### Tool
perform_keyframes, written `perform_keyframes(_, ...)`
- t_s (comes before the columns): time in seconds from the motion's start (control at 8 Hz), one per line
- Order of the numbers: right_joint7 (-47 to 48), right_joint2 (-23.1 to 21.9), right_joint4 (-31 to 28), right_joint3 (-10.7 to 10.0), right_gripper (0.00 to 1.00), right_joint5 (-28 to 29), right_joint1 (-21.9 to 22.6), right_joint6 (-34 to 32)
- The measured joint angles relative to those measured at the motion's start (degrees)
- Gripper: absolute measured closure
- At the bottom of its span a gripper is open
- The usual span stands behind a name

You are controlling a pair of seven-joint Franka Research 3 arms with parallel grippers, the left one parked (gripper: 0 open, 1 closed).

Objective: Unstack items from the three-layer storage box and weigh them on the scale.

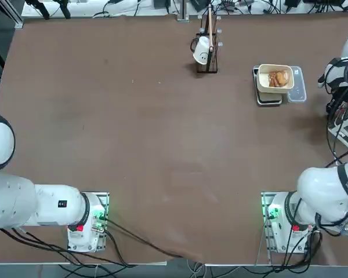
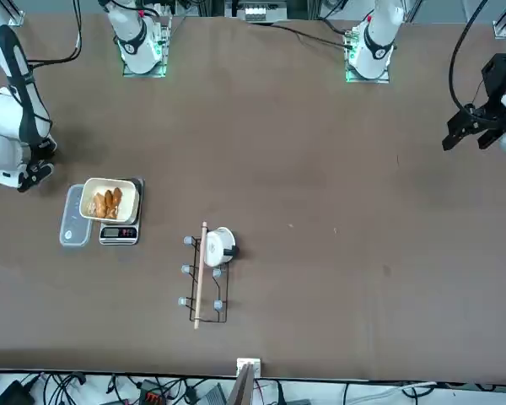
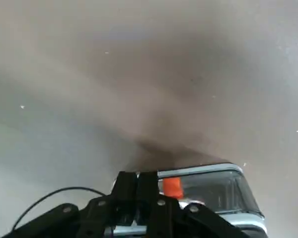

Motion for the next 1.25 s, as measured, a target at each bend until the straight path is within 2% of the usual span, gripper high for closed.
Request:
perform_keyframes(0.12,0.46,-0.66,0.76,0.97,0.97,0.88,-0.06,-1.29)
perform_keyframes(0.25,1.75,-1.53,2.99,3.15,0.97,4.02,-0.04,-4.16)
perform_keyframes(0.5,7.31,-2.91,11.53,7.96,0.94,13.34,0.37,-12.89)
perform_keyframes(0.62,11.31,-3.33,16.55,9.06,0.92,18.09,1.04,-17.56)
perform_keyframes(0.75,15.51,-3.49,21.51,9.35,0.83,22.39,2.3,-22.29)
perform_keyframes(1.0,24.34,-3.57,29.92,9.48,0.46,28.42,5.31,-30.07)
perform_keyframes(1.25,29.0,-3.56,32.96,9.47,0.07,29.48,7.68,-31.85)
